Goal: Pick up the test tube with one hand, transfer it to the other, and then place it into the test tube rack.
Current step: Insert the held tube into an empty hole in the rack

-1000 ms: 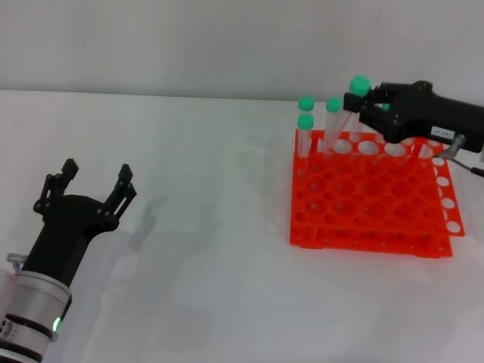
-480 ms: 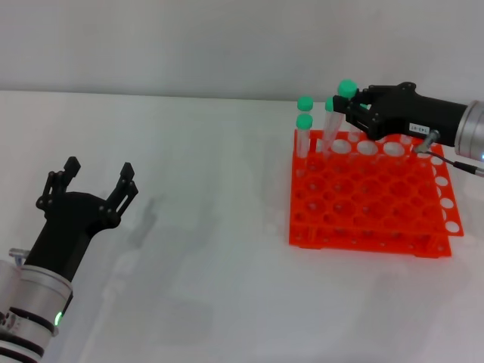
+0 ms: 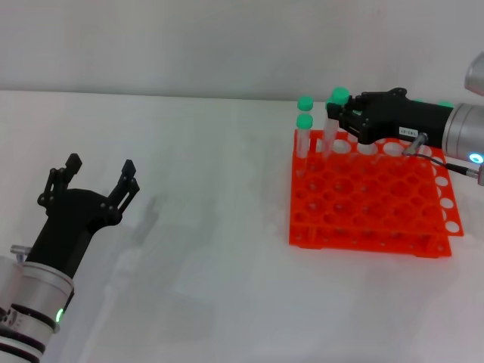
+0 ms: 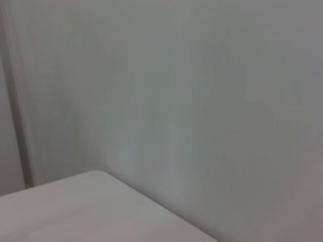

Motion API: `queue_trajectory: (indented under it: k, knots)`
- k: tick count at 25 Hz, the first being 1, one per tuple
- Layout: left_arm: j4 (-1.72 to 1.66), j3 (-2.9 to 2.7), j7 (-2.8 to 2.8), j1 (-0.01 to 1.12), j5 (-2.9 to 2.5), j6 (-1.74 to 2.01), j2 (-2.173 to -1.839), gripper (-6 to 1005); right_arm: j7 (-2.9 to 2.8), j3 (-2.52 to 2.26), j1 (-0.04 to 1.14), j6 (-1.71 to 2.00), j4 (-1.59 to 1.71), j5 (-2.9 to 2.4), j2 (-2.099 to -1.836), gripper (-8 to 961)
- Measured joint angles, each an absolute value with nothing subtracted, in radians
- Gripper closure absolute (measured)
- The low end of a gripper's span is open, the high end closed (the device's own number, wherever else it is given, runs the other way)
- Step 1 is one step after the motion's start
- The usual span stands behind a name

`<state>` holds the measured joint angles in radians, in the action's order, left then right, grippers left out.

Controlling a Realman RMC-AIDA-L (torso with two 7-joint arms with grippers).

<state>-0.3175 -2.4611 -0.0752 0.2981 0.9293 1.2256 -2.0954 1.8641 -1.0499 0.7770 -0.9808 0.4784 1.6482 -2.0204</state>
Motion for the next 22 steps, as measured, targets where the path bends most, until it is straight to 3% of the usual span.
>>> queue_trajectory:
  k: [22]
  knots:
    - [-0.314, -2.459, -0.075, 0.308, 0.930, 1.228, -2.092, 128, 1.829, -1.158, 0.779, -0.844, 0.466, 1.663, -2.023, 757]
